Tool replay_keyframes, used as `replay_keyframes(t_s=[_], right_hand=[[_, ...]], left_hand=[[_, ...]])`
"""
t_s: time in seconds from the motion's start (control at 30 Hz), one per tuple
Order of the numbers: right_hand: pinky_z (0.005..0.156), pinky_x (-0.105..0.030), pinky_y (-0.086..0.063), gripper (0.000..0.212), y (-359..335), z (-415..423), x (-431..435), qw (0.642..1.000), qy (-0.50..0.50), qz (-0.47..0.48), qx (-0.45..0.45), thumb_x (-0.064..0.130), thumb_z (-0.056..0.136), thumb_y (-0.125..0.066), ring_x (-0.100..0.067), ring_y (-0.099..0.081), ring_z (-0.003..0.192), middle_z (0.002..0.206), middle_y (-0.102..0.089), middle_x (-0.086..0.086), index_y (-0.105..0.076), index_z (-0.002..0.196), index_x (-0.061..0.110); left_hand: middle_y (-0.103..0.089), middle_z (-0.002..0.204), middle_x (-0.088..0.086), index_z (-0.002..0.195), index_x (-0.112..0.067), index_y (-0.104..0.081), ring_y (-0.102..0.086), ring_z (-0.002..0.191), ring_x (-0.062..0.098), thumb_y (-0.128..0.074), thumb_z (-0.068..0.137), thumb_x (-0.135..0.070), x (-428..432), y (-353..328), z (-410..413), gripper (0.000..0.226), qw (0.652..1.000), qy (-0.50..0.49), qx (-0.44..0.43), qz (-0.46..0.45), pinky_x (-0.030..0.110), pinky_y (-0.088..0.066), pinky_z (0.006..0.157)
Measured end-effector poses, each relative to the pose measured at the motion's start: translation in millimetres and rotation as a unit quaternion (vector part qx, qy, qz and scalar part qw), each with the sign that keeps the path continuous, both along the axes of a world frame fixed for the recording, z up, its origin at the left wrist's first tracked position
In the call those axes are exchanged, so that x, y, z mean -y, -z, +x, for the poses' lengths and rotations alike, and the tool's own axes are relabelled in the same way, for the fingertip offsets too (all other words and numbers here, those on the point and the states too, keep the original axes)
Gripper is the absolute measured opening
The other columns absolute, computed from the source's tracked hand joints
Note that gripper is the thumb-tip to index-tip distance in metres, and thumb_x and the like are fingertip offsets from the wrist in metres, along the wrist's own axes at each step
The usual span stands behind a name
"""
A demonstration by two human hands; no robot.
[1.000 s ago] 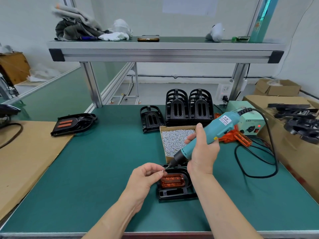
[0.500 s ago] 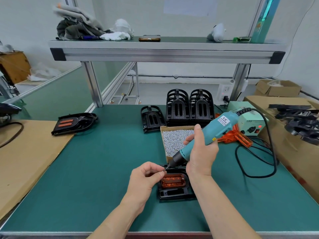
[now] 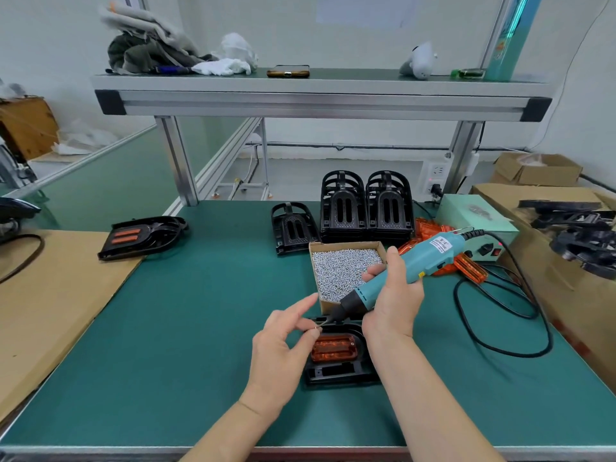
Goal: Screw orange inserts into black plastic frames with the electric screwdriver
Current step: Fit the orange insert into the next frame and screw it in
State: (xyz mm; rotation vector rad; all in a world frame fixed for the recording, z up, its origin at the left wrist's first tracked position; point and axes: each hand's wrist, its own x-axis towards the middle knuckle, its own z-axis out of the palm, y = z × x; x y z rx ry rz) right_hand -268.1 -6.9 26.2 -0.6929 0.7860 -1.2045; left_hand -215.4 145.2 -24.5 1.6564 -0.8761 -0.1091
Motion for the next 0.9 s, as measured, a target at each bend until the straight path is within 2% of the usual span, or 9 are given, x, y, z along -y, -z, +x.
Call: replay_keyframes(t_s=[0.13, 0.2, 0.23, 0.3, 0.4, 0.53, 0.6, 0.73, 0.9], right_hand=[[0.049, -0.021, -0.05, 0.018, -2, -1, 1, 0.999, -0.015, -0.029, 0.002, 0.025, 0.093, -0.07, -0.009, -0.058, 0.048, 0.056, -0.06, 0.003, -0.056, 0.099, 0.015], [0.049, -0.02, -0.049, 0.017, -4, -1, 1, 0.999, -0.025, -0.042, -0.002, 0.023, 0.093, -0.069, -0.009, -0.057, 0.047, 0.056, -0.06, 0.002, -0.055, 0.099, 0.015], [0.048, -0.02, -0.048, 0.017, -4, -1, 0, 0.999, -0.025, -0.046, -0.007, 0.022, 0.094, -0.069, -0.009, -0.057, 0.047, 0.055, -0.06, 0.002, -0.055, 0.098, 0.015], [0.048, -0.021, -0.048, 0.016, -5, 0, 0, 0.999, -0.01, -0.048, -0.014, 0.022, 0.093, -0.069, -0.01, -0.056, 0.046, 0.054, -0.059, 0.003, -0.054, 0.095, 0.015], [0.05, -0.023, -0.048, 0.018, -7, 3, 0, 0.999, 0.02, -0.033, -0.023, 0.026, 0.092, -0.069, -0.012, -0.057, 0.047, 0.054, -0.06, 0.003, -0.055, 0.093, 0.016], [0.057, -0.027, -0.05, 0.019, -3, 3, -2, 0.999, 0.026, -0.01, -0.022, 0.031, 0.091, -0.069, -0.013, -0.06, 0.052, 0.057, -0.061, 0.003, -0.056, 0.096, 0.018], [0.057, -0.028, -0.05, 0.018, -1, 3, -2, 0.999, 0.026, -0.001, -0.021, 0.031, 0.091, -0.069, -0.013, -0.061, 0.052, 0.058, -0.062, 0.003, -0.057, 0.097, 0.019], [0.051, -0.023, -0.051, 0.021, -1, 2, 1, 1.0, 0.023, 0.007, -0.014, 0.03, 0.091, -0.069, -0.013, -0.06, 0.052, 0.058, -0.062, 0.002, -0.056, 0.101, 0.016], [0.049, -0.022, -0.049, 0.019, -5, 0, 4, 0.999, 0.027, -0.004, -0.017, 0.028, 0.092, -0.069, -0.011, -0.059, 0.049, 0.057, -0.06, 0.002, -0.054, 0.096, 0.016]], left_hand=[[-0.074, 0.082, 0.007, 0.13, -0.039, -0.059, -0.067, 0.083, 0.011, -0.073, 0.083, 0.004, 0, -12, 11, 0.066, 0.972, 0.089, -0.217, 0.015, 0.011, -0.045, 0.085], [-0.073, 0.08, 0.009, 0.133, -0.035, -0.058, -0.067, 0.081, 0.012, -0.074, 0.081, 0.006, -1, -17, 16, 0.067, 0.956, 0.142, -0.255, 0.036, 0.011, -0.046, 0.083], [-0.073, 0.078, 0.004, 0.132, -0.039, -0.057, -0.066, 0.08, 0.009, -0.074, 0.082, 0.004, -1, -19, 17, 0.069, 0.962, 0.146, -0.221, 0.06, 0.009, -0.043, 0.084], [-0.072, 0.078, -0.005, 0.129, -0.049, -0.056, -0.064, 0.083, 0.001, -0.075, 0.082, 0.0, -1, -19, 14, 0.071, 0.99, 0.084, -0.062, 0.093, 0.001, -0.035, 0.087], [-0.065, 0.08, -0.008, 0.131, -0.041, -0.061, -0.059, 0.092, 0.003, -0.075, 0.078, 0.006, 1, -13, 0, 0.072, 0.992, -0.007, 0.112, 0.057, 0.002, -0.034, 0.089], [-0.06, 0.077, -0.006, 0.131, -0.015, -0.064, -0.051, 0.079, 0.013, -0.071, 0.078, 0.009, 3, 4, -2, 0.058, 0.962, -0.056, 0.267, 0.002, 0.025, -0.046, 0.081], [-0.061, 0.078, -0.007, 0.13, -0.011, -0.064, -0.049, 0.078, 0.015, -0.07, 0.079, 0.007, 3, 6, -3, 0.055, 0.955, -0.072, 0.288, 0.001, 0.029, -0.046, 0.079], [-0.063, 0.084, -0.01, 0.134, -0.023, -0.058, -0.053, 0.086, 0.002, -0.078, 0.074, 0.01, 4, -2, -9, 0.071, 0.98, -0.069, 0.183, 0.027, 0.006, -0.037, 0.089], [-0.071, 0.082, -0.019, 0.14, -0.031, -0.049, -0.06, 0.093, 0.005, -0.07, 0.088, -0.003, 4, -12, -8, 0.062, 0.998, -0.047, 0.01, 0.05, 0.013, -0.04, 0.091]])
